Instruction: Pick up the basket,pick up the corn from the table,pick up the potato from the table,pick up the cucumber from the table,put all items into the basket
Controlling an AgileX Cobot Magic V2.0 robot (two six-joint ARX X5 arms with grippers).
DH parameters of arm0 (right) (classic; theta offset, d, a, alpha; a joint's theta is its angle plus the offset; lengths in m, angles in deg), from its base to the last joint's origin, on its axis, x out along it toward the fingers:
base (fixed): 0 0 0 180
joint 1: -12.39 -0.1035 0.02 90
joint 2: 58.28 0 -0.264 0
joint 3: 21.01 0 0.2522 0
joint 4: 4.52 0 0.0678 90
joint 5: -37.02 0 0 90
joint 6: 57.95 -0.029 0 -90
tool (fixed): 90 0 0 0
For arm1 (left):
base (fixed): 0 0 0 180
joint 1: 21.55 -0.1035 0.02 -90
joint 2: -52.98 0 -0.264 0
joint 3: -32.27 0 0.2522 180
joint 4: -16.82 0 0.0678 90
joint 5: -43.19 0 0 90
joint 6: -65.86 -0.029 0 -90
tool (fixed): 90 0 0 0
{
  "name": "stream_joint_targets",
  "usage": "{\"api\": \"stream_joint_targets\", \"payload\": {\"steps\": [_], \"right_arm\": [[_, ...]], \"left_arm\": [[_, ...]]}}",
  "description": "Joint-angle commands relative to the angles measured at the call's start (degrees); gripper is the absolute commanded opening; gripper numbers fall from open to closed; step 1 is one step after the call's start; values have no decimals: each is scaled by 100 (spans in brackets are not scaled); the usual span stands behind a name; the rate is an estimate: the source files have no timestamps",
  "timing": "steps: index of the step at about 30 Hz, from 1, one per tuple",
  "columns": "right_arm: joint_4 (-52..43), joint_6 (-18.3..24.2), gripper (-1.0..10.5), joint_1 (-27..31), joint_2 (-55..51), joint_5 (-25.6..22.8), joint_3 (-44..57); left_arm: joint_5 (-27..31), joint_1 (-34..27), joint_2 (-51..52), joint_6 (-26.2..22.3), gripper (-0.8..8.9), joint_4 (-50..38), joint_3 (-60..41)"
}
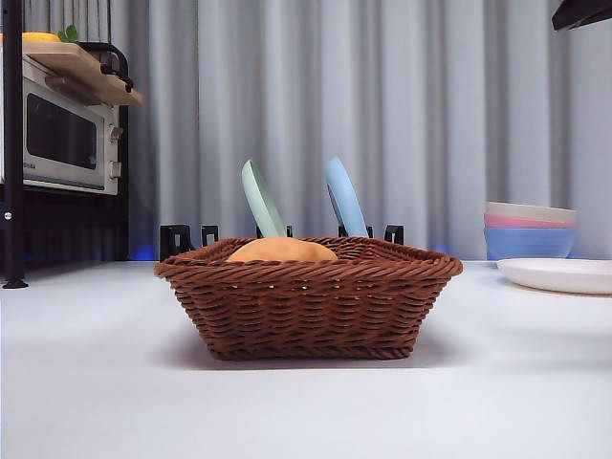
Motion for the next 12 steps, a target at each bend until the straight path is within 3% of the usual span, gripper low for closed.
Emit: {"api": "stream_joint_targets", "payload": {"steps": [1, 7, 8, 12], "right_arm": [[-33, -39, 2, -4, 0, -17, 44], [-35, -4, 2, -4, 0, -22, 44], [-26, 247, 2, -7, -9, -15, 44], [94, 584, 2, 190, -348, -109, 101]], "left_arm": [[9, -15, 15, 52, -3, -4, -76], [9, -15, 15, 52, -3, -4, -76], [11, -15, 15, 52, -3, -4, -76], [11, -15, 15, 52, -3, -4, -76]]}}
